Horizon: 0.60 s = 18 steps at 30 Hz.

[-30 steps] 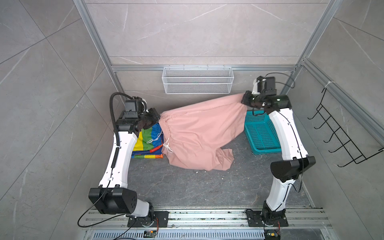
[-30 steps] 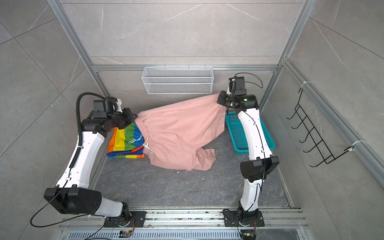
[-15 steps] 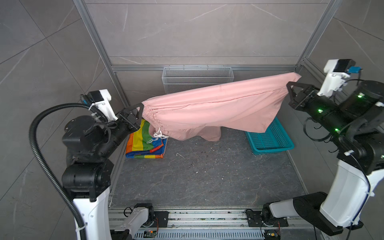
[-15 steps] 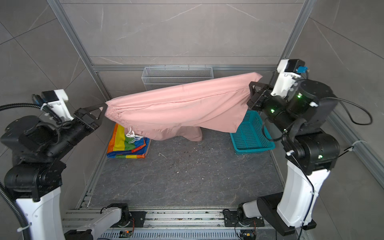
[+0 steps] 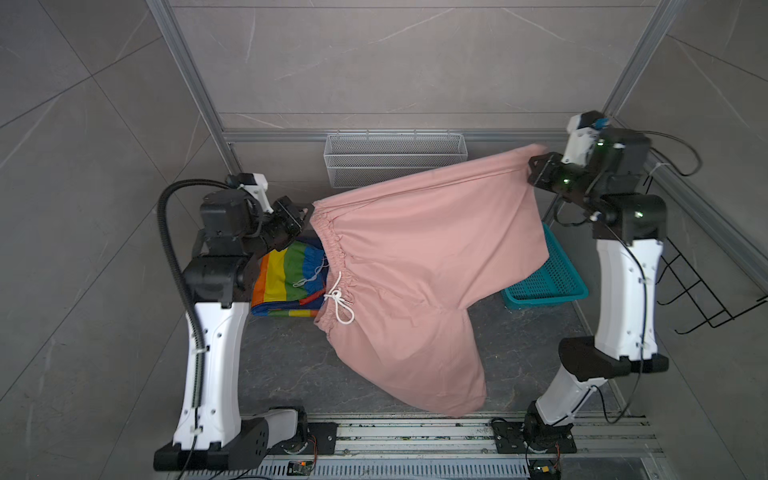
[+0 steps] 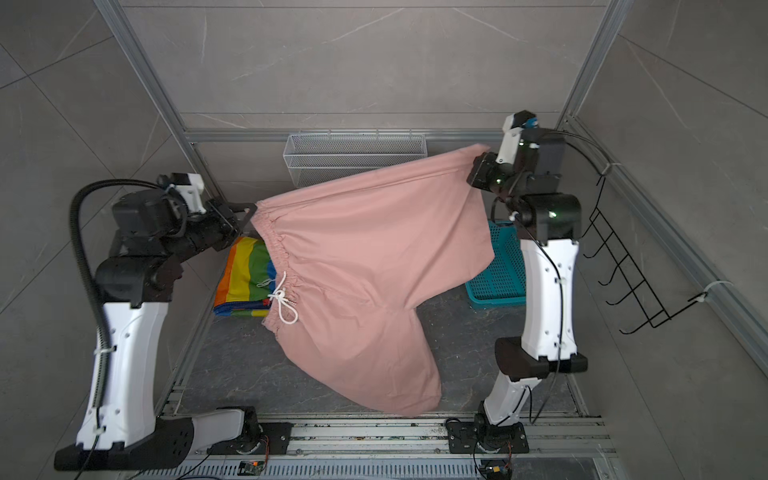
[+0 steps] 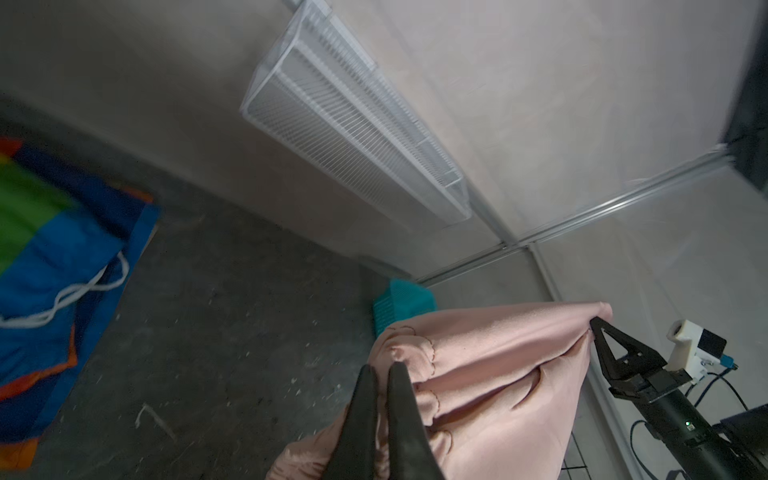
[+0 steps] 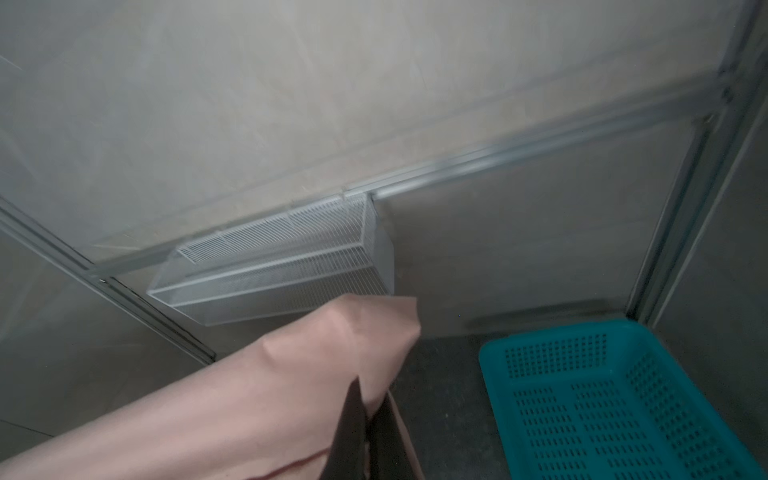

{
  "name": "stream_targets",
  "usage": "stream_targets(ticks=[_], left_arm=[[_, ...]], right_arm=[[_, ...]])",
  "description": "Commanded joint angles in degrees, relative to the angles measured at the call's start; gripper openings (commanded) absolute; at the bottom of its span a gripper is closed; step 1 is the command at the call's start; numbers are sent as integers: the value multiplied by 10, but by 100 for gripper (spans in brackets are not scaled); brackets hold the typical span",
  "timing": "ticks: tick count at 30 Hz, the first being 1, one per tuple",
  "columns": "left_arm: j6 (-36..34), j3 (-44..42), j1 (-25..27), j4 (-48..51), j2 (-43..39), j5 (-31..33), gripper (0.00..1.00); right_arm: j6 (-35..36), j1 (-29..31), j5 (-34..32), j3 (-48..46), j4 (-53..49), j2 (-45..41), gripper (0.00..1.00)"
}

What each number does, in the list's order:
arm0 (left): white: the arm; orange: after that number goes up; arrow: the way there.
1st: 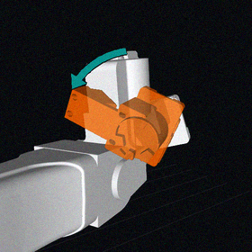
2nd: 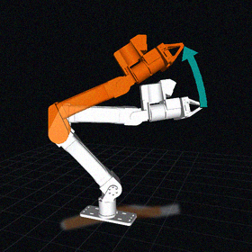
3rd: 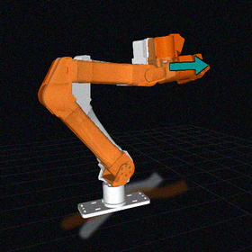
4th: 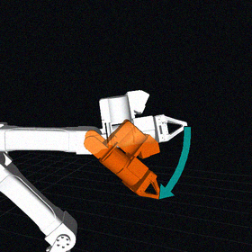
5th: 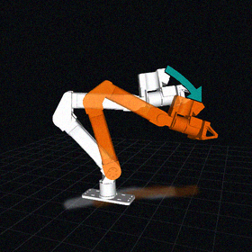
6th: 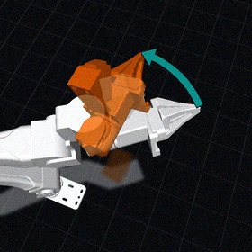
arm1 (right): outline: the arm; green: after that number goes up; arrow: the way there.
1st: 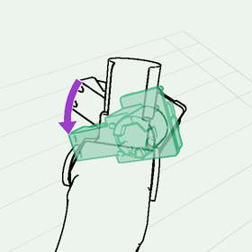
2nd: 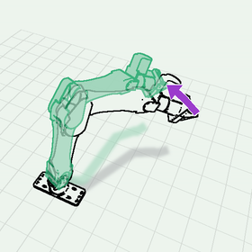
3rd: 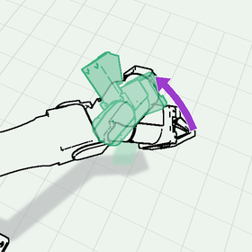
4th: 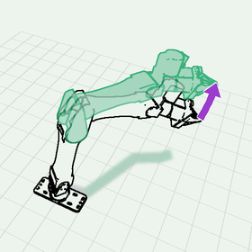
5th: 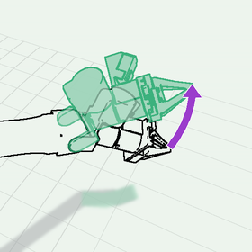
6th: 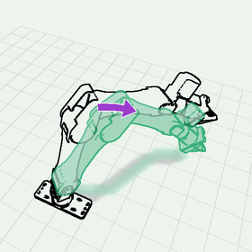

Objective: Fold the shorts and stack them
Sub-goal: 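Lower the pink shorts onto the table with both grippers, laying them out lengthwise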

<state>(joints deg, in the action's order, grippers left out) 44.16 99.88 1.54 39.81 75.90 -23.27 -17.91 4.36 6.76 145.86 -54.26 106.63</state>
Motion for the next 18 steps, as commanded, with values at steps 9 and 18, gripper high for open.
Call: stream_targets(ticks=[9,18], left_arm=[[-8,-121,-35,-61,249,9,0],[-17,4,-41,-34,358,21,0]], right_arm=[[15,-18,-26,89,-30,286,0],[8,-15,-18,202,-64,331,0]])
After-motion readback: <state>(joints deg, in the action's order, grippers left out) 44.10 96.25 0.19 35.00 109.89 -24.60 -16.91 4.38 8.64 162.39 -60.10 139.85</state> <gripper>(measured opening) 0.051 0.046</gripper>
